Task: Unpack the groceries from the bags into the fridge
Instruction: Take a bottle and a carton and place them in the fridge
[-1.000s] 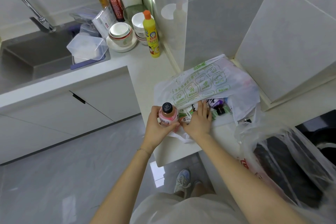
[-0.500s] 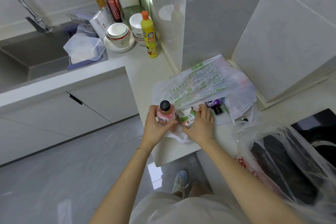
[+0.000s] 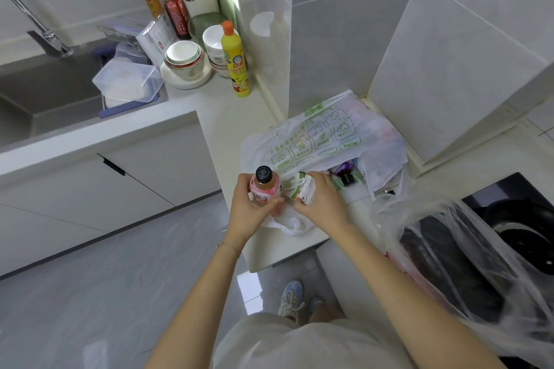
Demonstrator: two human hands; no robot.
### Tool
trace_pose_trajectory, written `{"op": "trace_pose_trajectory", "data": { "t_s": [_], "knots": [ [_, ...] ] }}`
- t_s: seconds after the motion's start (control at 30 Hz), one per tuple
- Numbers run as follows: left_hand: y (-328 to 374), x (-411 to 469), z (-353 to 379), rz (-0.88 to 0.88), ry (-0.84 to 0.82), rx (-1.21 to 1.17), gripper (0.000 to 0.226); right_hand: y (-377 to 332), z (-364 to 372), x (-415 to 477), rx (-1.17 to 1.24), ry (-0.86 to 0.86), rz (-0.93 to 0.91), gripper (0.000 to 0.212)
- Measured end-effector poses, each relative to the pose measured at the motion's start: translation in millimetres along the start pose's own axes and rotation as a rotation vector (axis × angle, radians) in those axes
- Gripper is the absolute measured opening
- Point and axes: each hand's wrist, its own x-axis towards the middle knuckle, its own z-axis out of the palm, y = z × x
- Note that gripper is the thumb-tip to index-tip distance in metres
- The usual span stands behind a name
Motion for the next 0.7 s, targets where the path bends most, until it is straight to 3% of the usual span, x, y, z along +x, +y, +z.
{"op": "trace_pose_trajectory", "data": {
  "t_s": [0.17, 0.37, 0.53, 0.7],
  "knots": [
    [1, -2, 1, 0.002, 0.002, 0.008, 0.055, -9, -28, 5, 0.040, -0.074, 0.046, 0.080],
    [0, -3, 1, 0.001, -0.007, 0.009, 0.054, -1, -33, 8, -0.060, -0.256, 0.039, 0.068],
    [-3, -3, 3, 0.006, 0.003, -0.004, 0.053, 15, -22, -3, 0.036, -0.174, 0.083, 0.060],
    [-8, -5, 10, -0.009, 0.039, -0.011, 0.054, 12, -2, -6, -0.001, -0.149, 0.186, 0.078]
  ]
}}
